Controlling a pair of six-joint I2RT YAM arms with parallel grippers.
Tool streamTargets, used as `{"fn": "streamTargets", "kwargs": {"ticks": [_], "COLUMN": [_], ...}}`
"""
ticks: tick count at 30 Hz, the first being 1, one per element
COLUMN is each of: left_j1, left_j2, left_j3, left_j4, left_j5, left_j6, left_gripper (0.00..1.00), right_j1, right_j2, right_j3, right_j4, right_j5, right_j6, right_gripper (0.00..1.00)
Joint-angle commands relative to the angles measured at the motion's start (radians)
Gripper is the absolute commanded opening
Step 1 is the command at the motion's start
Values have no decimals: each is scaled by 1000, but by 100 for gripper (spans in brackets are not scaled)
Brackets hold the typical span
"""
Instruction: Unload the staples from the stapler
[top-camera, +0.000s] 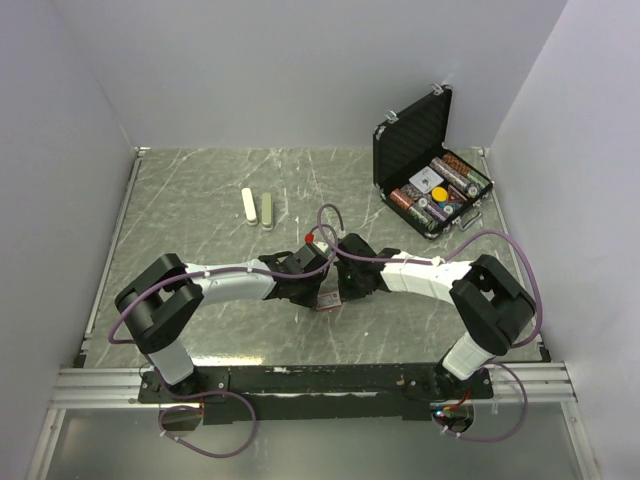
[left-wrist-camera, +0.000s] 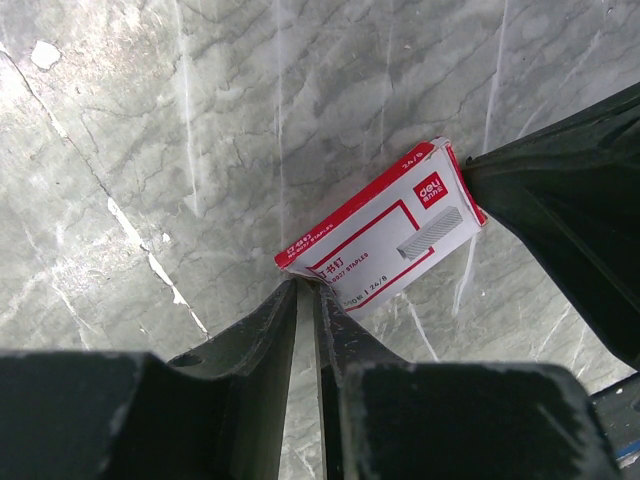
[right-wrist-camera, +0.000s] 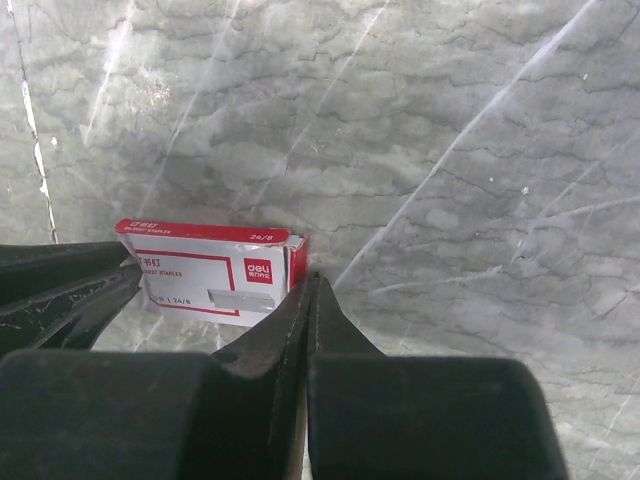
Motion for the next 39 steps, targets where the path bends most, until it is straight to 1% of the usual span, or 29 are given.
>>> {"fn": "streamTargets", "kwargs": {"ticks": [1,7,9,12,14,16,19,21,22,24,27,30,31,33,36,38,39], "left_j1": [-14,-14,-15,-14,-14,-14,-14,-14,-15,-14,-14,-14,-14,-14,-14,-14,-14], "left_j2": [29,-7,-17,-28,-30,-36,-59,-85,-100,-132,-184,-240,-256,-287,-326,-342,-352], "left_j3": [-19,-19,-16,-16,-14,-8,4,12,15,22,42,81,91,117,151,185,197], "left_j4": [-21,-32,-35,-36,-42,-52,-78,-99,-104,-125,-156,-186,-196,-203,-216,-233,-239], "left_j5": [11,-22,-30,-45,-55,-67,-100,-134,-159,-191,-242,-295,-318,-350,-390,-421,-436], "left_j6": [5,3,-2,-5,-5,-9,-14,-9,-14,-14,-11,12,24,46,74,83,89], "left_gripper": [22,24,27,34,39,44,51,57,61,64,69,74,76,81,88,97,96], "right_j1": [25,22,22,16,11,5,-12,-30,-42,-61,-75,-79,-79,-87,-90,-90,-92], "right_j2": [4,-50,-88,-140,-157,-162,-174,-201,-229,-284,-341,-369,-382,-398,-413,-422,-429], "right_j3": [-3,65,80,105,126,148,168,163,154,123,126,154,158,177,212,243,253], "right_j4": [73,-83,-116,-157,-189,-218,-239,-226,-207,-158,-133,-133,-130,-128,-134,-139,-140], "right_j5": [-98,124,182,255,301,331,382,382,368,345,353,374,382,384,384,381,374], "right_j6": [9,-14,-20,-26,-32,-46,-52,-49,-49,-57,-77,-109,-117,-134,-157,-167,-178], "right_gripper": [0,0,1,9,16,17,25,27,30,44,53,66,73,80,84,84,86]}}
